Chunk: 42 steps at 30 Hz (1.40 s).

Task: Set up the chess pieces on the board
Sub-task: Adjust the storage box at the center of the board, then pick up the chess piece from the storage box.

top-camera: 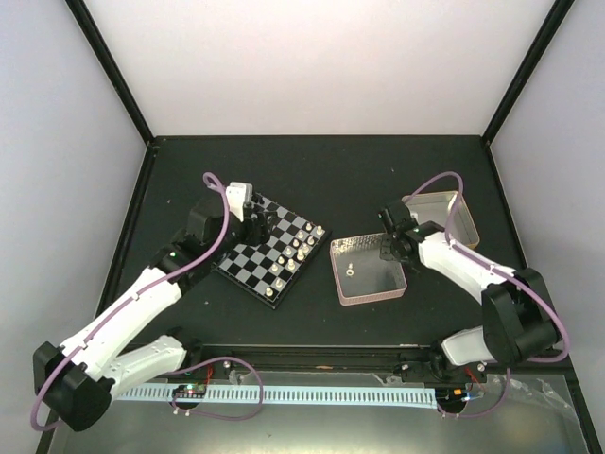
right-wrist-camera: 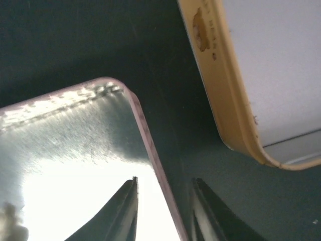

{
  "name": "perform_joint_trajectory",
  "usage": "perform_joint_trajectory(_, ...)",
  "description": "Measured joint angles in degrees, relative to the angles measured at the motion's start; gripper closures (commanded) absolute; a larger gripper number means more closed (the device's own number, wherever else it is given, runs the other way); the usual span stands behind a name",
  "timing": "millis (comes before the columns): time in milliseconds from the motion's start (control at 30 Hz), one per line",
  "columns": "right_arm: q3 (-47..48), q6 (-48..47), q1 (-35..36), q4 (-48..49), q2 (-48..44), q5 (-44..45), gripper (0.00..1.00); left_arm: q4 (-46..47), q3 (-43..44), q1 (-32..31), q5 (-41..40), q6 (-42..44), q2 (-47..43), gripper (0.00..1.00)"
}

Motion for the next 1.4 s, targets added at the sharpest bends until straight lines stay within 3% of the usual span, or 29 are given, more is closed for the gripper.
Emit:
perform_joint_trajectory(100,1.64,1.40,0.00,-0.37,-1.20,0.04,0.58,-0.61,-1.36,0.00,0.44,-1.20,-1.16,0.25)
perform_joint_trajectory(333,4.72,1.86,2.38,0.90,-1.64,-2.99,0.57,-3.15,-4.68,0.00,2.56,-4.46,-4.68,0.24)
perform_joint_trajectory(667,3.96,-2.84,5.60,4.85,5.01,-10.60,0.50,-3.65,-6.49,0.00,4.83,-5.35,-6.88,0.24)
perform_joint_trajectory(1233,2.93,-11.04,5.60,12.48,11.45,-14.67,0.53,-3.76,-7.19,0.00,7.17,-5.75,-2.60,0.24)
perform_joint_trajectory(1400,2.67,-11.10,5.60,12.39,11.45,-15.28,0.62,-3.87,-7.19,0.00,7.15,-6.10,-2.62,0.24)
